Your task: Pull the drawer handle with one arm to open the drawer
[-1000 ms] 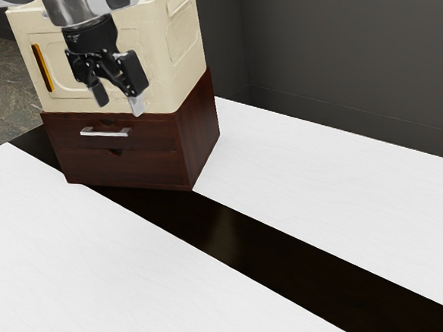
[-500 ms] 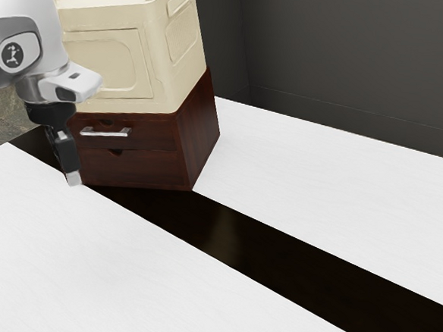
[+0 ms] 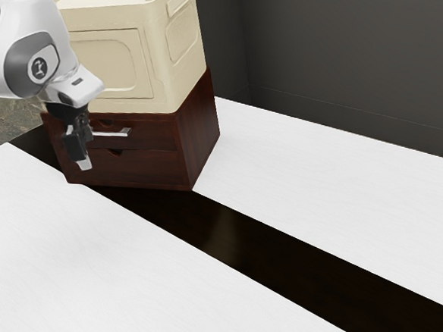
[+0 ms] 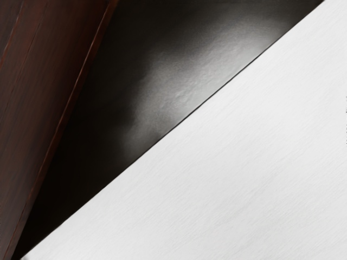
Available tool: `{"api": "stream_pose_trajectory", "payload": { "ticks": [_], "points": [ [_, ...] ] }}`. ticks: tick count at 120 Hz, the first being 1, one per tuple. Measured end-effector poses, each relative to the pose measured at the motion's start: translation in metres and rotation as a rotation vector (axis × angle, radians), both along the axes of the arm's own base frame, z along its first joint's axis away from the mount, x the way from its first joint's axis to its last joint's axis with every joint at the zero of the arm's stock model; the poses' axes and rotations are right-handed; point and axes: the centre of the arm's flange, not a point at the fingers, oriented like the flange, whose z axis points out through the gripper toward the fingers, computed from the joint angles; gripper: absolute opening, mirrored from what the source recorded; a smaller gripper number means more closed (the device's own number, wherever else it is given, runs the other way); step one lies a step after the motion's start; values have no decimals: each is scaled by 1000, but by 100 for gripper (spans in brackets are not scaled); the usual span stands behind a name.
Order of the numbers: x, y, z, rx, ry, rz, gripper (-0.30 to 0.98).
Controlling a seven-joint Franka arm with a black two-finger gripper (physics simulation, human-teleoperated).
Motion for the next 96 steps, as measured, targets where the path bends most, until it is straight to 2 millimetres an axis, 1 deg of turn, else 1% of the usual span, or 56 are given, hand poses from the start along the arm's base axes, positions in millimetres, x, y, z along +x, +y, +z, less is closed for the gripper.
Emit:
{"api": "stream_pose_trajectory", "payload": {
  "ticks": [10, 23, 48, 64, 96],
  "points": [
    [8, -6, -3, 1, -6, -69, 69],
    [19, -4, -9, 16, -6, -135, 69],
    [26, -1, -8, 46, -24, -238, 69],
    [31, 0, -11, 65, -26, -290, 69],
    [37, 13, -18, 111, -43, -355, 69]
  ]
}}
